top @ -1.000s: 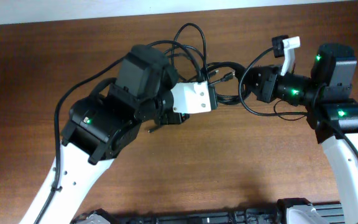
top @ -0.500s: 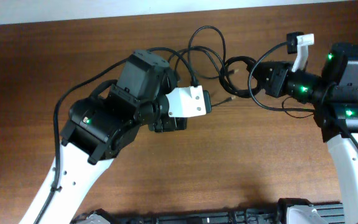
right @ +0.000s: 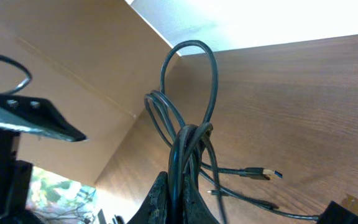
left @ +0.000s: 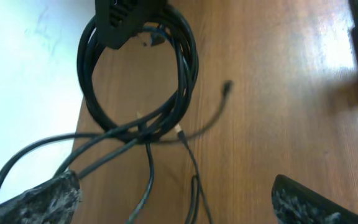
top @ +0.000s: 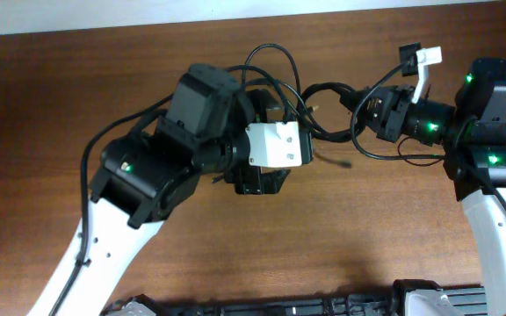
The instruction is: Untangle cables
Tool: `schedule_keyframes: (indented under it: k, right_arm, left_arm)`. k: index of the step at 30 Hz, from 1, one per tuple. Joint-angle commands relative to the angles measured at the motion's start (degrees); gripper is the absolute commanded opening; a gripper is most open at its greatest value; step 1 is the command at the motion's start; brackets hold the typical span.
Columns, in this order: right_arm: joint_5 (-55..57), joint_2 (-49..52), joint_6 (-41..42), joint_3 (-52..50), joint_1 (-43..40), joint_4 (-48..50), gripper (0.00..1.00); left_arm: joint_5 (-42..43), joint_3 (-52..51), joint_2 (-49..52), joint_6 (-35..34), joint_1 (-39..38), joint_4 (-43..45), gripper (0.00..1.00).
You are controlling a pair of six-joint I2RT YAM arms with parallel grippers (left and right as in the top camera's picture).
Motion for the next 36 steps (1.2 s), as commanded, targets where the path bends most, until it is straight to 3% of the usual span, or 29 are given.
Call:
schedule_keyframes:
  k: [1,10,14,27,29,31,33,36]
  right_arm:
    - [-3.0,-0.7,0.2,0.5,-0.2,0.7,0.04]
    - [-3.0,-0.7,0.2,0.5,-0.2,1.5,0.04]
    - [-3.0,-0.7,0.2,0.5,-0.2,1.7,0.04]
    - [-5.0,-0.7,1.7,0.5,-0.2,1.7,0.04]
    - [-5.0,-0.7,1.7,0.5,-0.2,1.7,0.04]
    - [-5.0,-0.7,1.7,0.5,-0.2,1.7,0.04]
    - [-5.4,-0.7,1.7,0.5,-0.2,1.7,0.04]
    - [-7.0,-0.7,1.7,0.5,-0.2,1.7,0.04]
  left_arm:
    - [2.8,0.7,3.4,-0.1,0.0,1.1,0.99]
    - [11.8,0.7,9.0,3.3,0.0,3.6,0.99]
    - [14.4,0.7,9.7,5.4,-0.4,3.6,0.83]
    - [14.1,0.7,12.3,6.4,-3.7,4.6,0.83]
    - [14.1,0.7,12.4,6.4,-3.7,4.8,0.77]
    - [14.1,0.7,12.4,6.4,-3.7,4.9,0.61]
    - [14.2,0.7,12.4,6.4,-3.7,4.9,0.39]
    - [14.2,0.7,12.4,6.4,-3.7,4.9,0.4]
